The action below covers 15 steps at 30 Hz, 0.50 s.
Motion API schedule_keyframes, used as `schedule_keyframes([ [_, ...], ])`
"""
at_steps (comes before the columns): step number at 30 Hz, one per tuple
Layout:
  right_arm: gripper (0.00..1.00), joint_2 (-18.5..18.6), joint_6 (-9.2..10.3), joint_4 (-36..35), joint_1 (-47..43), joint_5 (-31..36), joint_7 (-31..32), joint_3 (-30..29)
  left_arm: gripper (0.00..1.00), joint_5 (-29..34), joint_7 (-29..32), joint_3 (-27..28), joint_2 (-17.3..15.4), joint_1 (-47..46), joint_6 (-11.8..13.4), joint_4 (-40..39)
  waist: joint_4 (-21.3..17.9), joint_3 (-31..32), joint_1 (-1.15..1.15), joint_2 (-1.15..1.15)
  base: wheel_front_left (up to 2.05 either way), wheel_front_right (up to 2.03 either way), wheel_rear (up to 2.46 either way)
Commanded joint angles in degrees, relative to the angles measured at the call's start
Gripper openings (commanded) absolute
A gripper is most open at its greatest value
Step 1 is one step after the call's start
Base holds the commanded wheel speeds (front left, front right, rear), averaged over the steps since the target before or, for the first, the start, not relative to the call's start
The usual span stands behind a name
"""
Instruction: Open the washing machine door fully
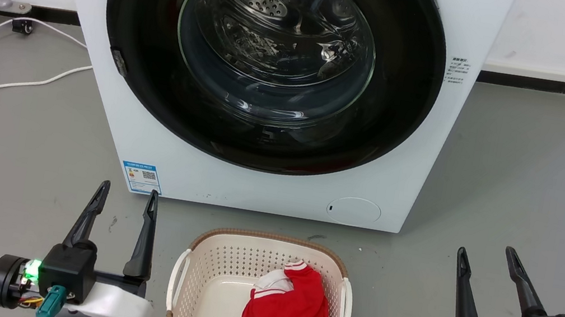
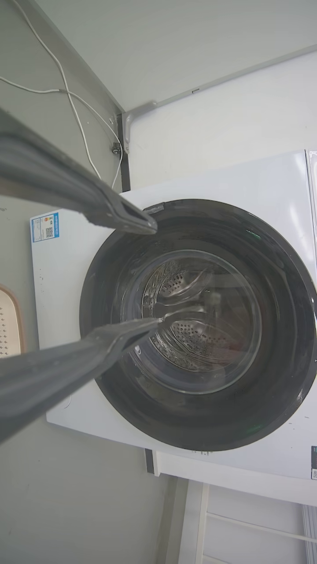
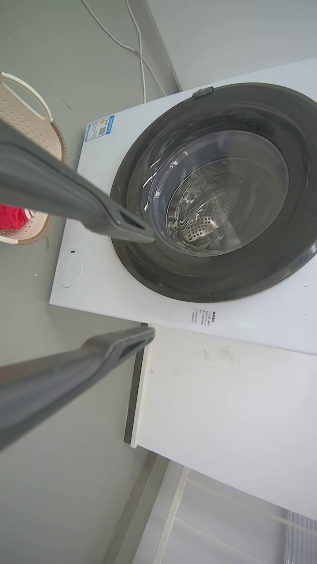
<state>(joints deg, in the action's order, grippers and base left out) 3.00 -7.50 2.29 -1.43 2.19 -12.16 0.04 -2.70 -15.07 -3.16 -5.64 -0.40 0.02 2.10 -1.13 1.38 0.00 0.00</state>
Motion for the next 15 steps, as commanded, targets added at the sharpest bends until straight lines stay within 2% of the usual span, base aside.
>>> schedule_keyframes([
  [1, 1.0, -0.23, 0.02, 0.05, -0.33, -0.3, -0.16, -0.02, 1.0, -0.02, -0.14, 0.21, 0.08, 0.5, -0.04, 0.07, -0.01, -0.02, 0.0, 0.0, 0.0, 0.0, 0.0],
  [7, 1.0, -0.23, 0.02, 0.2, -0.15, -0.97, 0.03, -0.13, 1.0, 0.08, -0.14, 0.96, 0.63, 0.39, -0.79, 0.48, 0.0, -0.11, 0.0, 0.0, 0.0, 0.0, 0.0],
  [8, 0.82, -0.23, 0.02, 0.31, -0.15, -1.43, 0.15, -0.1, 1.0, 0.15, -0.14, 1.03, 0.71, 0.39, -0.84, 0.51, 0.0, -0.12, 0.0, 0.0, 0.0, 0.0, 0.0],
  [9, 0.3, -0.23, 0.02, 0.33, -0.13, -1.37, 0.25, -0.1, 1.0, 0.24, -0.14, 1.08, 0.79, 0.4, -0.91, 0.54, 0.01, -0.12, 0.0, 0.0, 0.0, 0.0, 0.0],
  [10, 0.0, -0.23, 0.02, 0.34, -0.11, -1.57, 0.27, -0.11, 1.0, 0.3, -0.14, 1.12, 0.88, 0.41, -0.88, 0.56, 0.02, -0.12, 0.0, 0.0, 0.0, 0.0, 0.0],
  [15, 0.0, -0.23, 0.02, 0.42, -0.11, -2.19, 0.38, -0.03, 1.0, 0.49, -0.14, 1.44, 1.23, 0.5, -1.16, 0.63, 0.05, -0.14, 0.0, 0.0, 0.0, 0.0, 0.0],
])
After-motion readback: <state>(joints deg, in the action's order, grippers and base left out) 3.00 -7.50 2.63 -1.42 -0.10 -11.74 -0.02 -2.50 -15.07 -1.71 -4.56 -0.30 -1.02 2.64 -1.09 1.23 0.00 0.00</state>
